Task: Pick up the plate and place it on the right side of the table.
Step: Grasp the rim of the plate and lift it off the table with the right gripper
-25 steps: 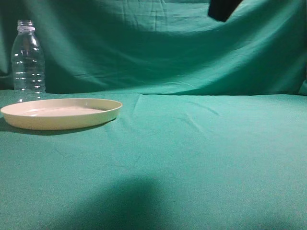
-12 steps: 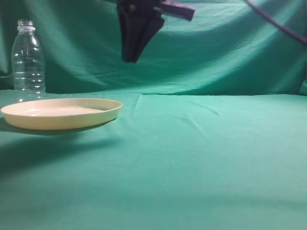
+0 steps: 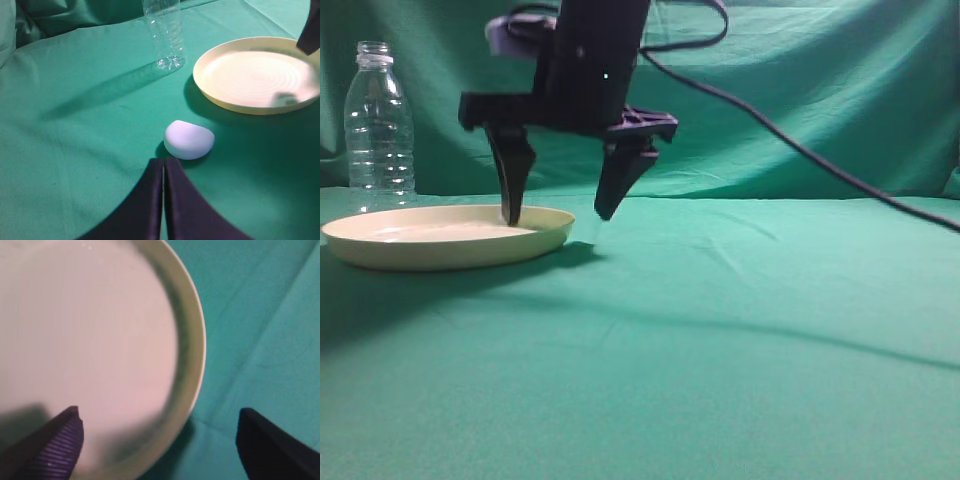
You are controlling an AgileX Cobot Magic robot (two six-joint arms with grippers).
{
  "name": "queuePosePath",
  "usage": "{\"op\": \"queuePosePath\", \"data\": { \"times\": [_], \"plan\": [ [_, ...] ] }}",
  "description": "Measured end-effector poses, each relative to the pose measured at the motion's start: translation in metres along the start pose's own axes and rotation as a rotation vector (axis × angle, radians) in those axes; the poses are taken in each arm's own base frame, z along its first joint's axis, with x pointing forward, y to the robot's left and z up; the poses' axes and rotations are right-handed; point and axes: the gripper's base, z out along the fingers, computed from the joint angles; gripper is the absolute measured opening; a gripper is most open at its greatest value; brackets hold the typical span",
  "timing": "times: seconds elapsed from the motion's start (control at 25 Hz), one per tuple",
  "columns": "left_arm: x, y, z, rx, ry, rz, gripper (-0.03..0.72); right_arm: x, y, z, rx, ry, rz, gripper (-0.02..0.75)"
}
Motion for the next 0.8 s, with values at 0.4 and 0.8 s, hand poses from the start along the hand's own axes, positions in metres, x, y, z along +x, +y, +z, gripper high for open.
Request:
{"op": "queuePosePath", "data": {
  "times": [0.4, 0.8],
  "plan": [
    [0.000, 0.000, 0.000, 0.000, 0.000, 0.000, 0.000, 0.005, -0.002, 0.037, 0.023, 0.006, -0.023, 0.474],
    [0.000, 0.000, 0.000, 0.000, 0.000, 0.000, 0.000, -0.005, -0.005, 0.026, 0.093, 0.010, -0.003, 0.032]
  ]
}}
